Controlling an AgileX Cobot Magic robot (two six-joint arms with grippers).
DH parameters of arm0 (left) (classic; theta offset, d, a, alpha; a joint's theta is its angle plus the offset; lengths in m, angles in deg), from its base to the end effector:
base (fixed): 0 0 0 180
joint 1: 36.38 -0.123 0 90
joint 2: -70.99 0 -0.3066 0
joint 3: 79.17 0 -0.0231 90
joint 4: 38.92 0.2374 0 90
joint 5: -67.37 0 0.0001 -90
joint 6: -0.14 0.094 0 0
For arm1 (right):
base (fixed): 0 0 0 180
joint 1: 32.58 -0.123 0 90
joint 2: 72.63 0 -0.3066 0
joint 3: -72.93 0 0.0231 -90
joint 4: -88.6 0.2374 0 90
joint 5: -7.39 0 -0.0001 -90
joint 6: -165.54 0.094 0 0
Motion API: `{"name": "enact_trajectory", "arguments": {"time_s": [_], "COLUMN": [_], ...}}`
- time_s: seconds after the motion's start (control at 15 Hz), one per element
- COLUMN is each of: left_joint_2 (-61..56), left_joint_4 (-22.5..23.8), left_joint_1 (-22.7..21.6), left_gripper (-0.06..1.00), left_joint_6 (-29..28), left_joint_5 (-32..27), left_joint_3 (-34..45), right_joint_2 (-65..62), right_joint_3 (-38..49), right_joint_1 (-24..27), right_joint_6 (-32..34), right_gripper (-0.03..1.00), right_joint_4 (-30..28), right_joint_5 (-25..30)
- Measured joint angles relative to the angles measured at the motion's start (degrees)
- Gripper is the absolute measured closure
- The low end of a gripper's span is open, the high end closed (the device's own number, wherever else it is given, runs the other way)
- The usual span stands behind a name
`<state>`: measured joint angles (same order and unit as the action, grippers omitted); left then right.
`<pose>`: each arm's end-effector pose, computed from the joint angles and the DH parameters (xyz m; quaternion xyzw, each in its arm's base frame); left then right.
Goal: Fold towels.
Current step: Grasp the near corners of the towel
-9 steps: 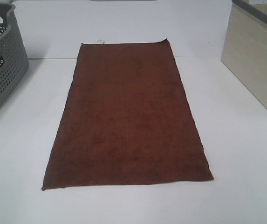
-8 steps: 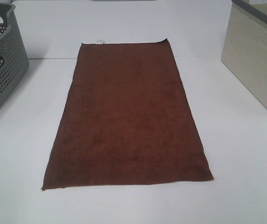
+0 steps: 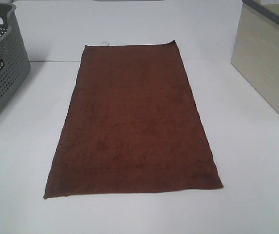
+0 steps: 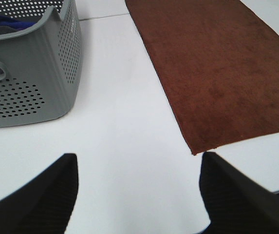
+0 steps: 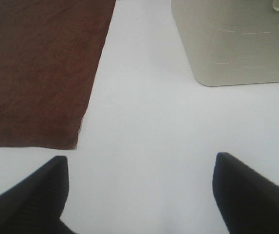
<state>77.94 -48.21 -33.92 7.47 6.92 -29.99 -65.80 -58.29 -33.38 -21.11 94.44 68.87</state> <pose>-0.0372 -0.0116 0.2703 0.0754 0.8446 -0.0586 0.5269 -0.0383 0.0079 0.2701 -0.0580 0.8500 0.0242 0.5231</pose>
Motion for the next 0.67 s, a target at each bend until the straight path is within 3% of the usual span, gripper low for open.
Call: {"name": "enact_trajectory", "arguments": {"time_s": [0.67], "left_joint_2": [0.00], "left_joint_4": [0.00], "left_joint_1": [0.00], "left_gripper": [0.27], "left_joint_6": [0.00], "left_joint_5": [0.00], "left_joint_3": [0.00], "right_joint_2": [0.00], "right_joint_3": [0.00], "right_joint_1": [0.00], "right_joint_6": [0.00], "right_gripper": [0.20], "right_joint_4": [0.00], "right_joint_5": [0.00]}}
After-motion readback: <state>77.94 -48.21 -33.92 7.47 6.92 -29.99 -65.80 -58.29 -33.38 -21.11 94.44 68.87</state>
